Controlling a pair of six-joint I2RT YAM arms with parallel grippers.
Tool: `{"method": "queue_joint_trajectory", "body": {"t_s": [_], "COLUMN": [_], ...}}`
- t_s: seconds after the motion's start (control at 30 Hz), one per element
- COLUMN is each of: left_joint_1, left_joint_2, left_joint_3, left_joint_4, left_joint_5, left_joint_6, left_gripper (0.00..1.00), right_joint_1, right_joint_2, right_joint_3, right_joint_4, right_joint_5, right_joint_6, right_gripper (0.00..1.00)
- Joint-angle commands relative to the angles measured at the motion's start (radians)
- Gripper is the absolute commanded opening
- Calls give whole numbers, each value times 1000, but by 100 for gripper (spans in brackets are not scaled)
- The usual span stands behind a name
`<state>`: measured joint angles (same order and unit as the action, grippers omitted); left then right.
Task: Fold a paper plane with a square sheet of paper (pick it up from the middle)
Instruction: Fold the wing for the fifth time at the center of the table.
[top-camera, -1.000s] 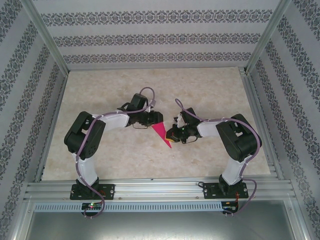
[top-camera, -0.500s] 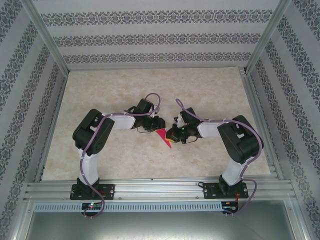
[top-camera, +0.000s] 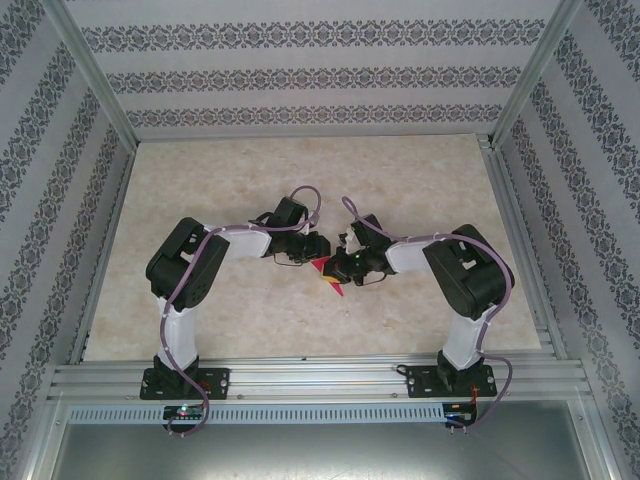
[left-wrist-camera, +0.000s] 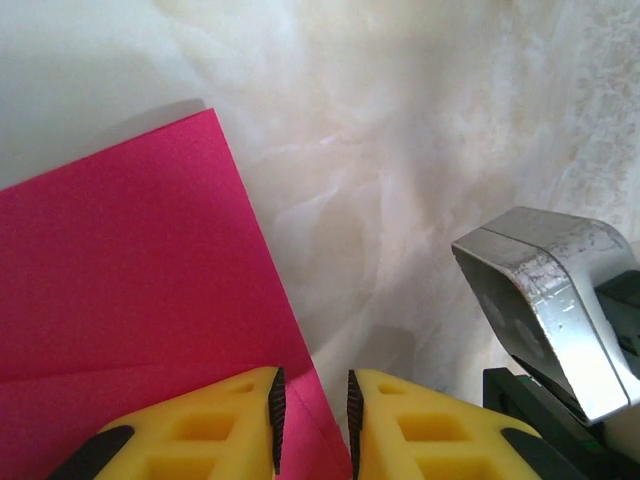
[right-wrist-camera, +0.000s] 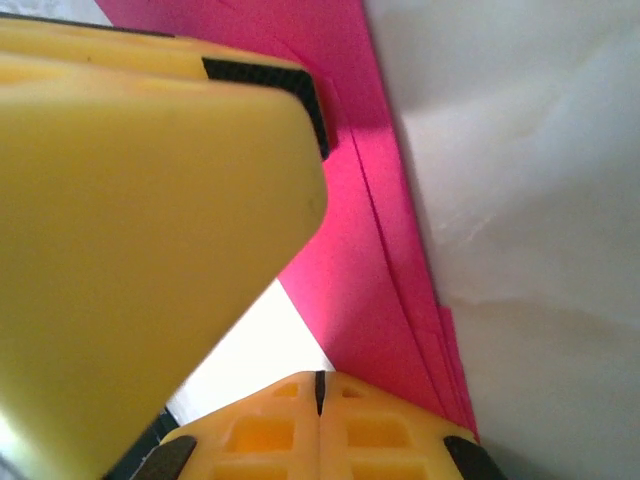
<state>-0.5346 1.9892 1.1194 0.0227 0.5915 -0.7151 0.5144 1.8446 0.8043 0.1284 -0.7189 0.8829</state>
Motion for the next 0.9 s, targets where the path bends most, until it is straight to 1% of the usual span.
{"method": "queue_joint_trajectory", "body": {"t_s": [0.0, 0.07, 0.17, 0.37, 0.73, 0.87], "left_joint_1": [15, 25, 35, 41, 40, 40], "left_joint_2": [39, 39, 39, 47, 48, 48], "left_joint_3": [-14, -24, -29, -30, -27, -23], "left_joint_4": [-38, -30, -33, -43, -48, -50], "left_joint_5": [-34, -33, -37, -38, -33, -28], "left_joint_6": [-17, -23, -22, -18, -7, -5], "left_gripper": [26, 26, 25, 23, 24, 24], "right_joint_1": [-4, -4, -4, -5, -30, -59], "right_joint_2": [18, -10, -44, -91, -162, -210], "right_joint_3": [-65, -88, -103, -154, -314, -335], "right_joint_4": [-41, -27, -52, -99, -81, -53], "right_joint_5": [29, 11, -3, 0, 0, -43], "right_joint_6": [-18, -16, -31, -60, -66, -39], "right_gripper": [6, 7, 8, 9, 9, 9]}}
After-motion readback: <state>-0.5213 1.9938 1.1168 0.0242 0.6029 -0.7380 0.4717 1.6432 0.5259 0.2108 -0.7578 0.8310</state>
